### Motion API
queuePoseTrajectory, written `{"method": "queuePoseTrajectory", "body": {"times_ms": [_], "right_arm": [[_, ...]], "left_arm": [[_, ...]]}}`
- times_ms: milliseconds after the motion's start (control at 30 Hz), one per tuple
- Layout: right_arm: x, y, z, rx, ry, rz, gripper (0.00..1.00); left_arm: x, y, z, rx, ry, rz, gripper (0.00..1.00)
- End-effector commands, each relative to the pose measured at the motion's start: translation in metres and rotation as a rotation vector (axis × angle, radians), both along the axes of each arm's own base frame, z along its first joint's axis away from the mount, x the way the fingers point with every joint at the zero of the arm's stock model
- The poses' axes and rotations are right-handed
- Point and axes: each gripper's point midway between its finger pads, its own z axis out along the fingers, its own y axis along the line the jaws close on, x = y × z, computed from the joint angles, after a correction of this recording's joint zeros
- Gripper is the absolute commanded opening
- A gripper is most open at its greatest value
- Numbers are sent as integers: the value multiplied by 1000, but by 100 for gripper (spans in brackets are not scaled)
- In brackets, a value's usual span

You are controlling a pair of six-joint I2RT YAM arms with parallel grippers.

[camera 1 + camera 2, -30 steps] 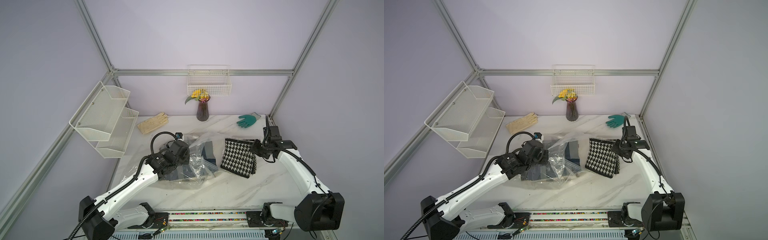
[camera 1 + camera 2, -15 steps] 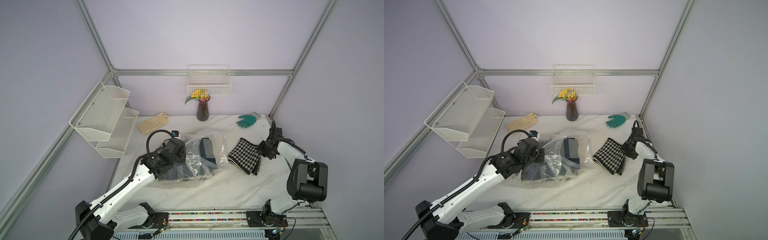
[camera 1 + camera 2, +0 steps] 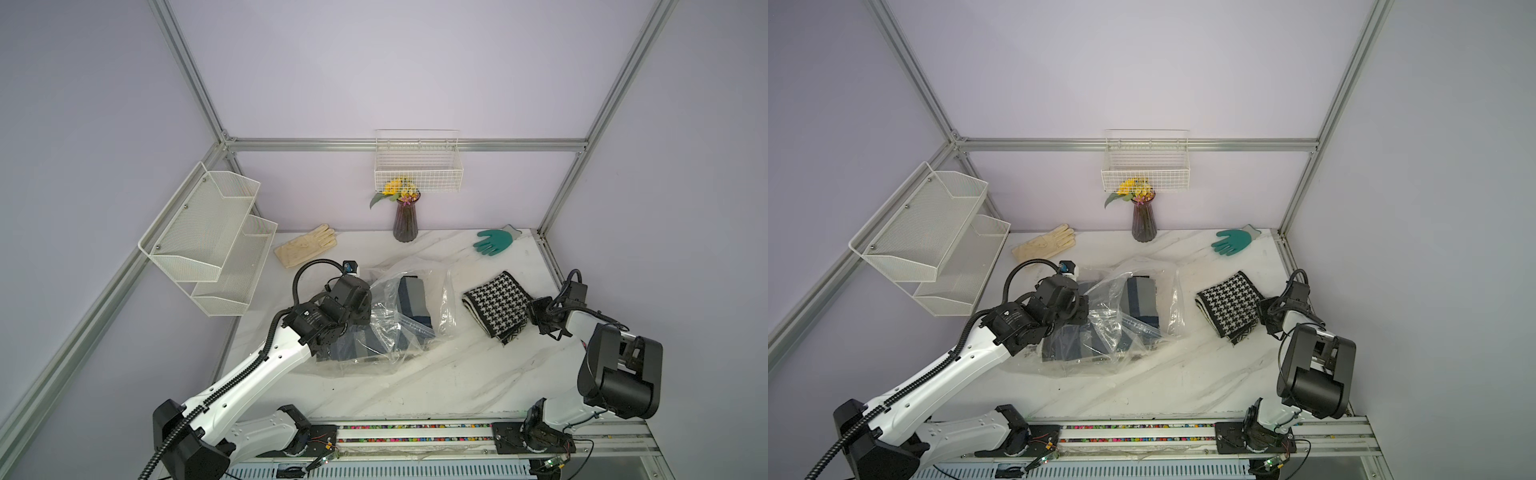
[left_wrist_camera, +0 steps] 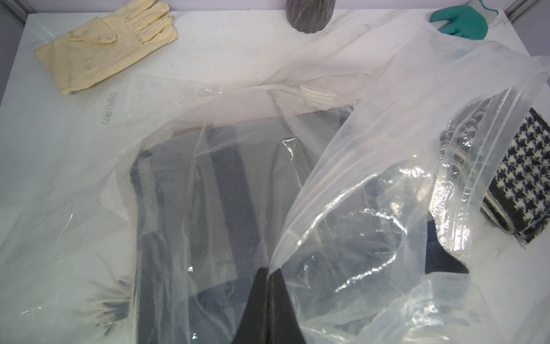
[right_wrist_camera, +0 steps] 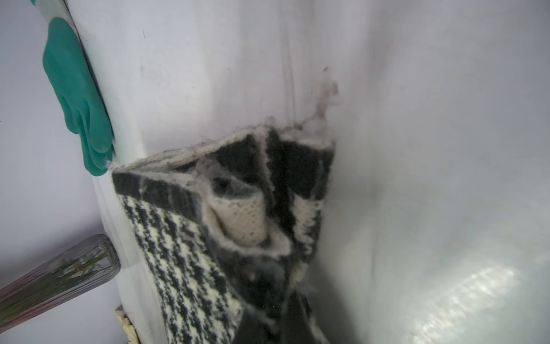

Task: Take the scarf out of the vacuum bag
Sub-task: Move the scarf to the corner of the board.

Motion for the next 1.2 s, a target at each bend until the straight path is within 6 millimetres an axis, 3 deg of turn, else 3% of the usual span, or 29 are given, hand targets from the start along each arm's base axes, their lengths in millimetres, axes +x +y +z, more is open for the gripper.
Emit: {"method": "queuePoseTrajectory", "body": {"times_ms": [0,333,533,933,1167], "right_arm": [[18,-9,29,83,-186,-162,0],[35,-25,30,219,-318,-335,0],[56,-37,33,234,-330,-363,0],[115,-67,27,260,-371,-400,0],[153,-70,17,265,-360,-396,0]], "left_arm": [[11,9,22,-10,-75,50,0],[15,7,21,0,-79,48,0],[23,4,19,24,-76,43,0],[33,-9,27,-6,-123,2,0],[42,-9,29,30,-140,6,0]]}}
